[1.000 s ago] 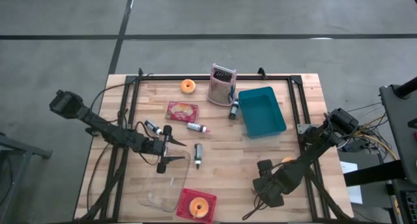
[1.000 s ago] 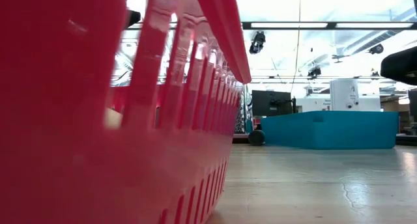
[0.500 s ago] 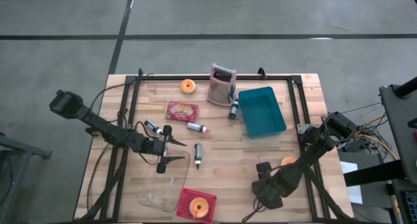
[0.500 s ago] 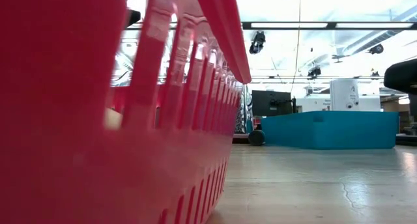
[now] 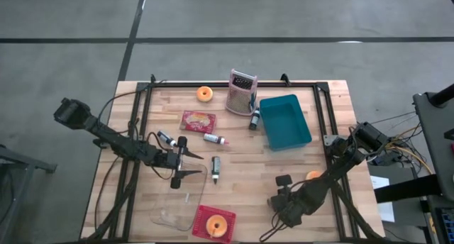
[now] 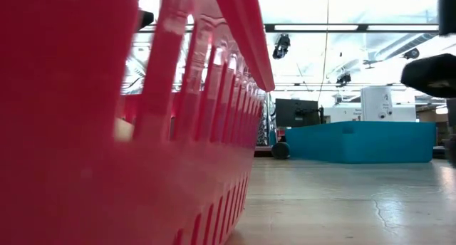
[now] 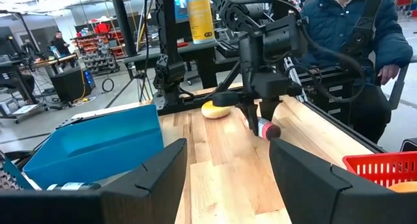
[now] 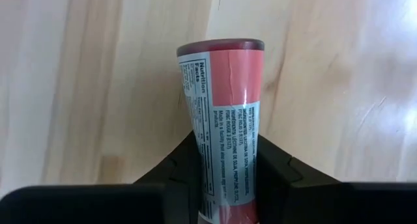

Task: Pick & Place Food Item
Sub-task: Put the bottom pink food coloring bottle into the blue bin

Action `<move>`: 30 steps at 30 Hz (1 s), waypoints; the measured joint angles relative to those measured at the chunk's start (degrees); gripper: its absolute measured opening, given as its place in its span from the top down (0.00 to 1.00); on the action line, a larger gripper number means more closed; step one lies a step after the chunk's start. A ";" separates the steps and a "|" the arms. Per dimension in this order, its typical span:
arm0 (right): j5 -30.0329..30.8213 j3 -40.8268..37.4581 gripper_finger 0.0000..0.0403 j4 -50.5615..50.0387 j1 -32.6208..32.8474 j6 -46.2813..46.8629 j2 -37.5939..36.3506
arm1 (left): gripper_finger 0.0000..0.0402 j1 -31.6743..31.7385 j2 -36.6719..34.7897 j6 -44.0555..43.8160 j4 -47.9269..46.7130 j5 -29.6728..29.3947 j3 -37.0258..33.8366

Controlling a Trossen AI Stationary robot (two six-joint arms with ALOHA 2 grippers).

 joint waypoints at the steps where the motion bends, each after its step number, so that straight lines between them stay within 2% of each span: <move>1: 1.09 -0.02 0.79 1.00 -0.01 -0.21 -0.38 | 0.45 0.00 0.00 0.00 0.00 0.00 0.00; 8: 13.18 -0.22 0.79 5.15 -0.20 -2.51 -2.23 | 0.45 0.00 0.00 0.00 0.02 0.02 0.00; 18: 32.62 -2.75 0.80 4.84 -3.29 -4.02 -2.44 | 0.45 -0.04 0.00 -0.19 0.02 0.07 0.00; 26: 38.50 -5.30 0.80 0.81 -11.10 -2.74 -3.82 | 0.45 -0.04 0.00 -0.68 0.04 0.20 0.00; 30: 38.88 -5.72 0.80 -3.68 -14.86 -2.17 -5.42 | 0.45 -0.04 0.00 -0.66 0.03 0.19 0.00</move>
